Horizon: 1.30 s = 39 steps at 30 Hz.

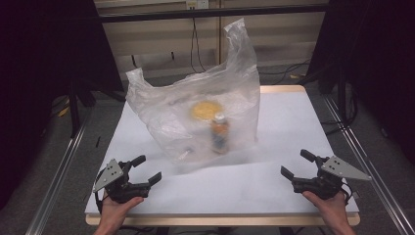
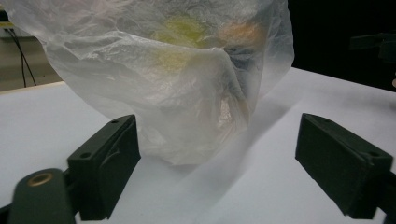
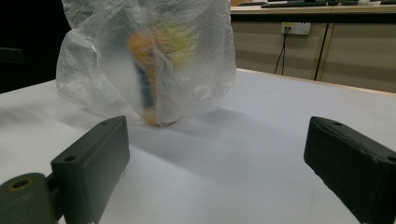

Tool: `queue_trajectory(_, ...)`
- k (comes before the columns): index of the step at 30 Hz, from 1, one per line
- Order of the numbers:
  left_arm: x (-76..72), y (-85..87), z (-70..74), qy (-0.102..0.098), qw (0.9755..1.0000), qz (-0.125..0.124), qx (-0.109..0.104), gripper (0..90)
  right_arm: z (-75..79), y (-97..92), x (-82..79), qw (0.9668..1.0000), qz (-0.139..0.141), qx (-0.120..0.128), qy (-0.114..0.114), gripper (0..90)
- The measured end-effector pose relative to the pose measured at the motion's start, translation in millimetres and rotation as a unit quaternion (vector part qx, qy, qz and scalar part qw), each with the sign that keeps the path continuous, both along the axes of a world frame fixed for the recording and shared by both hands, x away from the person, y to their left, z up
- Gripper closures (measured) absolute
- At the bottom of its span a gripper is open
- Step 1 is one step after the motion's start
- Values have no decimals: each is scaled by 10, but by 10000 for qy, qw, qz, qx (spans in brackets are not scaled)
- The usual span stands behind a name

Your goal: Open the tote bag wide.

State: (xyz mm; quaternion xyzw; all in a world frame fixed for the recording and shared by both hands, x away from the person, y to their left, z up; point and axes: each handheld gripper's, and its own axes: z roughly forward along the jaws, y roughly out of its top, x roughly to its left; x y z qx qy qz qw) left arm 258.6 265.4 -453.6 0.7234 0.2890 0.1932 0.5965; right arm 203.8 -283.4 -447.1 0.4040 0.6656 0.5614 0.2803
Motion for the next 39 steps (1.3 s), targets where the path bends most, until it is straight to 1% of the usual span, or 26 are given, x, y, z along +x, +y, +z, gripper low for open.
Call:
queue_trajectory(3, 18, 14, 0, -9, 9999, -110, 48, 175, -4, 7, 6, 10000, 28, -1, 44, 108)
queue_trajectory(6, 36, 23, 4, 83, 9999, -131, -57, 238, -9, 21, 15, 9999, 100, -29, 50, 170)
queue_trajectory(7, 33, 19, 4, 139, 9998, -72, -159, 264, -11, 30, 19, 9999, 143, -23, 71, 229)
queue_trajectory(8, 40, 41, 8, 123, 9999, -43, -105, 299, -10, 32, 19, 9997, 208, -8, 93, 292)
queue_trajectory(9, 40, 39, 9, 173, 9996, 0, -226, 363, -8, 31, 33, 9995, 313, 4, 95, 361)
queue_trajectory(10, 47, 56, 14, 172, 9997, -14, -191, 363, -8, 31, 33, 9995, 313, 4, 95, 361)
queue_trajectory(11, 55, 62, 20, 210, 9995, -90, -210, 409, -4, 31, 35, 9993, 334, 60, 131, 444)
queue_trajectory(12, 54, 57, 28, 214, 9995, -75, -224, 467, -3, 26, 45, 9989, 433, 89, 138, 479)
queue_trajectory(14, 51, 67, 52, 146, 9996, -144, -184, 505, -2, 34, 70, 9986, 491, 111, 146, 535)
queue_trajectory(15, 49, 68, 64, 80, 9997, -191, -159, 566, -3, 50, 96, 9975, 680, 88, 180, 589)
queue_trajectory(16, 29, 52, 73, 97, 9998, -112, -150, 566, -3, 50, 96, 9975, 680, 88, 180, 589)
queue_trajectory(17, 24, 53, 81, 122, 9996, -240, -103, 581, -2, 64, 102, 9973, 701, 56, 192, 621)
queue_trajectory(19, -6, 18, 96, 125, 9997, -210, -94, 651, 12, 95, 114, 9965, 819, -1, 172, 709)
queue_trajectory(20, -4, 9, 121, 125, 9991, -404, -11, 712, 39, 121, 121, 9962, 866, -3, 132, 784)
queue_trajectory(22, -10, -15, 132, 135, 9991, -406, 8, 724, 56, 131, 128, 9957, 918, -27, 123, 815)
queue_trajectory(23, -10, -38, 144, 165, 9988, -457, 5, 775, 89, 154, 140, 9953, 964, -20, 95, 869)
queue_trajectory(24, -12, -71, 156, 237, 9985, -495, -35, 780, 109, 163, 145, 9947, 1017, -64, 110, 883)
queue_trajectory(25, 3, -83, 175, 267, 9980, -568, 106, 780, 109, 163, 145, 9947, 1017, -64, 110, 883)
queue_trajectory(28, 30, -171, 204, 461, 9963, -725, 32, 843, 160, 203, 176, 9942, 1046, -144, 187, 900)
queue_trajectory(29, 38, -198, 214, 480, 9958, -773, 38, 843, 160, 203, 176, 9942, 1046, -144, 187, 900)
queue_trajectory(30, 54, -237, 237, 466, 9948, -886, 165, 868, 171, 230, 205, 9935, 1102, -124, 254, 900)
queue_trajectory(32, 59, -252, 246, 463, 9938, -995, 162, 898, 193, 263, 241, 9926, 1176, -121, 287, 900)
queue_trajectory(33, 57, -270, 256, 409, 9946, -938, 197, 900, 211, 277, 262, 9922, 1210, -108, 290, 900)
queue_trajectory(36, 98, -304, 266, 497, 9942, -938, 139, 900, 254, 306, 316, 9912, 1278, -51, 352, 900)
queue_trajectory(38, 154, -307, 279, 564, 9936, -984, 4, 900, 296, 327, 388, 9910, 1275, 31, 409, 900)
queue_trajectory(39, 172, -307, 292, 564, 9934, -998, 27, 900, 320, 345, 433, 9903, 1323, 41, 427, 900)
